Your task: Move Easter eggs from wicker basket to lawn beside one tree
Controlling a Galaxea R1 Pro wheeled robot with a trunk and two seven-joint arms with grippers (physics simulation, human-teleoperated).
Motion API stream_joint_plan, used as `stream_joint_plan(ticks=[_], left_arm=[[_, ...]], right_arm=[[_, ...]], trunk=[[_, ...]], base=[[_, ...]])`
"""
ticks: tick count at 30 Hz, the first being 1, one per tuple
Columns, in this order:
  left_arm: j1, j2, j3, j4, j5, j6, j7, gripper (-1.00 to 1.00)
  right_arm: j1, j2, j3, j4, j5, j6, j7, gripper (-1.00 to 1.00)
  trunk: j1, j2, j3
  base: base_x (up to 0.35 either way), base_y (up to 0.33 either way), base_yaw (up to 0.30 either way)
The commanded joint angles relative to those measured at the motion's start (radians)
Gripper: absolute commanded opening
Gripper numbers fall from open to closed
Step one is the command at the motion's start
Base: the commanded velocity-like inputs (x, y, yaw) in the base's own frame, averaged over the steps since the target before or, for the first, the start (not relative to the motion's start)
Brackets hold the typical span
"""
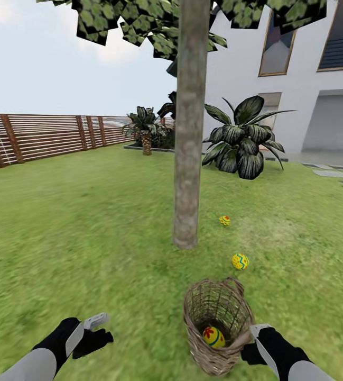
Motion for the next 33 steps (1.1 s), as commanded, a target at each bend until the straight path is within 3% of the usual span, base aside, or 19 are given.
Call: stream_joint_plan(ticks=[1,6,22,33], left_arm=[[0.000,0.001,0.001,-0.001,0.014,0.006,0.001,1.00],[0.000,0.001,0.000,-0.001,0.047,0.006,0.001,1.00],[0.000,-0.001,-0.002,-0.001,0.051,0.006,0.001,1.00],[0.000,0.000,0.000,-0.001,0.051,0.006,0.001,1.00]], right_arm=[[-0.001,0.000,0.005,-0.002,0.005,0.006,0.001,1.00],[0.000,0.000,0.005,-0.002,0.005,0.006,0.001,1.00],[-0.001,0.000,0.005,-0.002,0.006,0.006,0.001,1.00],[-0.001,0.005,0.005,-0.002,0.006,0.004,0.001,1.00]], trunk=[[0.000,0.000,-0.001],[0.000,0.000,-0.001],[0.000,0.000,-0.001],[0.000,0.000,-0.001]], base=[[0.133,0.286,-0.137],[0.121,0.301,-0.057],[0.034,0.052,-0.001],[0.307,-0.002,0.000]])
